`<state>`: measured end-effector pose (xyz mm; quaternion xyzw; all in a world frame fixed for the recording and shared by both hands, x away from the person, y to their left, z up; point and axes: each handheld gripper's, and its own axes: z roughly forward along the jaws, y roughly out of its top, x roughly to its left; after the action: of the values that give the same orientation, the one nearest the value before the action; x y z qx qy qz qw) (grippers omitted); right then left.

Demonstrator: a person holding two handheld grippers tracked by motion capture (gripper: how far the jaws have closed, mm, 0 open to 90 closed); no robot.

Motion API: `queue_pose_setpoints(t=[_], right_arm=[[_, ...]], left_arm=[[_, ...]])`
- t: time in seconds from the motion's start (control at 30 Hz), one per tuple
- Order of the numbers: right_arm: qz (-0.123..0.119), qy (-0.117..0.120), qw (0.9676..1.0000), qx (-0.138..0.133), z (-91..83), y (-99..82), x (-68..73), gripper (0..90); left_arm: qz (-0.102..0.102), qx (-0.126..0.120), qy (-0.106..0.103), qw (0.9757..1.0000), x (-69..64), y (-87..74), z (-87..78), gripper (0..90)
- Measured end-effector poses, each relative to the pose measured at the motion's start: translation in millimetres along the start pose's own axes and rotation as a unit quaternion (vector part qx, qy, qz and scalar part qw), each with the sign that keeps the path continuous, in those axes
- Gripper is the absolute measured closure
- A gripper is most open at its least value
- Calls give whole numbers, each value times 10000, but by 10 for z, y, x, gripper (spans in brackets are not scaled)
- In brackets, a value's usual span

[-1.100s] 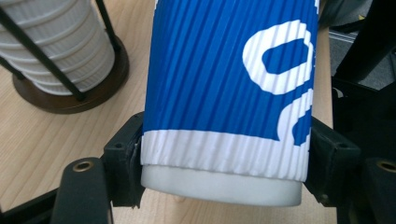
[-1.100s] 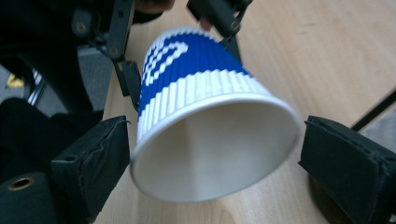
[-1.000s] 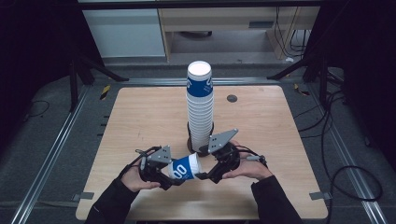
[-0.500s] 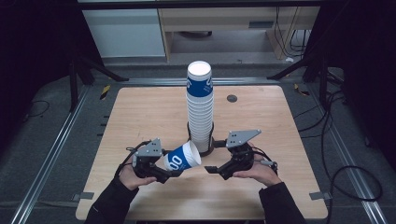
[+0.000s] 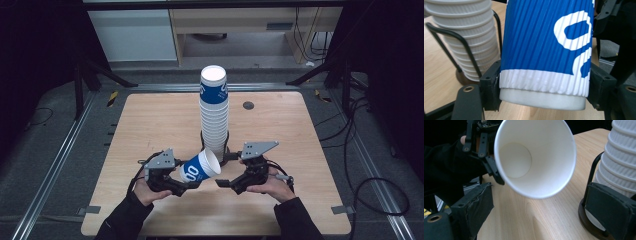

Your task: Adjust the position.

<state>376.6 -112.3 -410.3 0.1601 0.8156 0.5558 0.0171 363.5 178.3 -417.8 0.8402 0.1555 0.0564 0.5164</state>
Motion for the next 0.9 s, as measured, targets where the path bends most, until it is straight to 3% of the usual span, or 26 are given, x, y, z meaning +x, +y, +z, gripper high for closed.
queue_pose_setpoints(t=[0.5, 0.9], right_arm=[[117, 433, 9990, -91, 174, 4, 3, 84], [117, 665, 9977, -69, 213, -28, -9, 131]], left_arm=[[254, 112, -202, 9994, -107, 7, 126, 274], [255, 232, -271, 9990, -107, 1, 145, 270]])
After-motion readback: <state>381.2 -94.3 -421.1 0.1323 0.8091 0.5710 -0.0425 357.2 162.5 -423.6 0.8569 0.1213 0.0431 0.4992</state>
